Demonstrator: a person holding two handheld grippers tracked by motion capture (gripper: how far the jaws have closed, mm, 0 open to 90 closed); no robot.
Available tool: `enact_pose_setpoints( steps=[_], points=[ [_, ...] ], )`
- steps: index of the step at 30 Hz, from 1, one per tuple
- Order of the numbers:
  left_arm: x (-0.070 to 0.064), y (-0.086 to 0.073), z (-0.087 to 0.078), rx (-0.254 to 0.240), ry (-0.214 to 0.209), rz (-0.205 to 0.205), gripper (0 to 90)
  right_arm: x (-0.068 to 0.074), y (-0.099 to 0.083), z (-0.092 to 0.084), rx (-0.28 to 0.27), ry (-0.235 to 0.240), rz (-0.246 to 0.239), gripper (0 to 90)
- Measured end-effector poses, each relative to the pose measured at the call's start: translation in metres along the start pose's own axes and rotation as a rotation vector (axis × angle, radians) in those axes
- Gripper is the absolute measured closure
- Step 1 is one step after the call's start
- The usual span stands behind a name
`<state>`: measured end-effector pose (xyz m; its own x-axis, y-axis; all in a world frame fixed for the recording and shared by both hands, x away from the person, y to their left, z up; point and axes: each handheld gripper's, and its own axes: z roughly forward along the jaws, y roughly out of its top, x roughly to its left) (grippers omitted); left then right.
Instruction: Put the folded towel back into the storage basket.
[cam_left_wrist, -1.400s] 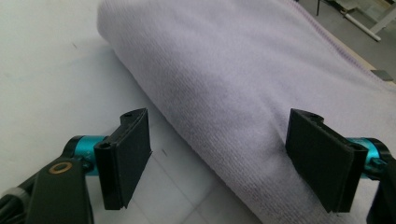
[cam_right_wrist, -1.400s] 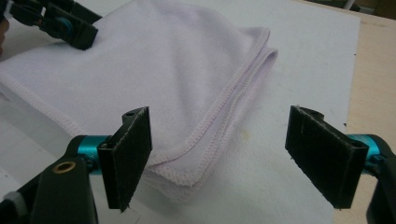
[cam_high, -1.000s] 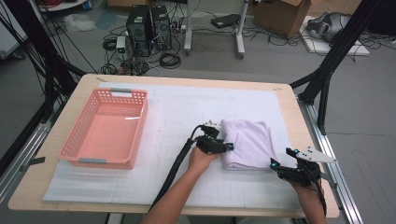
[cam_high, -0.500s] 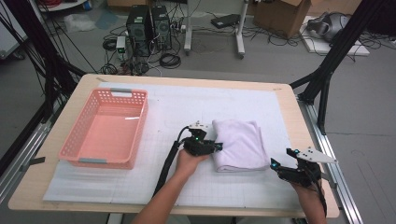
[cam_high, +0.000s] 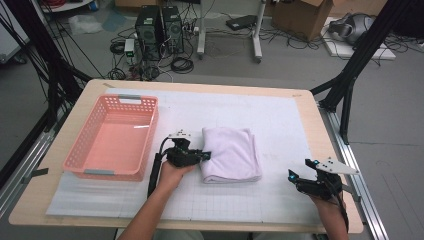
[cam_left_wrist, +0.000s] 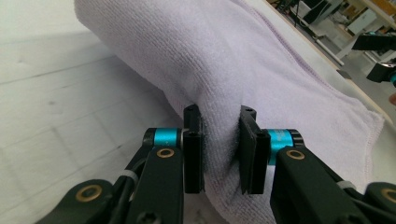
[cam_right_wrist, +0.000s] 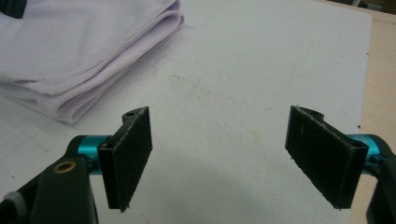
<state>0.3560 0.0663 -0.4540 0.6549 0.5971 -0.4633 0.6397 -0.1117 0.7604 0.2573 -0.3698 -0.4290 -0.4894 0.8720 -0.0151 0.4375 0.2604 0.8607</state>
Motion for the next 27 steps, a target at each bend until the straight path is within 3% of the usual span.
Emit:
enact_pose_setpoints(
  steps=[2,6,9,13,16,18,27],
  points=[
    [-0.001,0.0,0.003,-0.001,0.017,0.0,70.7,0.001,0.0,0.0,0.004,0.0,0.0,21.9],
    [-0.005,0.001,0.011,-0.02,0.067,-0.026,45.2,0.001,0.001,0.002,0.005,0.005,-0.006,21.9],
    [-0.01,0.003,0.019,0.001,0.086,-0.011,40.5,0.001,0.001,0.003,0.003,0.007,-0.003,21.9],
    [-0.012,0.005,0.024,0.015,0.109,-0.007,45.9,0.001,0.001,0.003,0.008,0.011,-0.001,21.9],
    [-0.011,0.006,0.021,0.002,0.104,-0.022,62.3,0.001,0.001,0.003,0.005,0.014,-0.002,21.9],
    [-0.012,0.007,0.019,-0.007,0.098,-0.014,68.2,0.001,0.001,0.003,0.005,0.015,-0.001,21.9],
    [-0.019,0.011,0.007,-0.091,0.034,0.07,73.1,0.0,0.001,0.002,0.003,0.013,0.0,21.9]
  ],
)
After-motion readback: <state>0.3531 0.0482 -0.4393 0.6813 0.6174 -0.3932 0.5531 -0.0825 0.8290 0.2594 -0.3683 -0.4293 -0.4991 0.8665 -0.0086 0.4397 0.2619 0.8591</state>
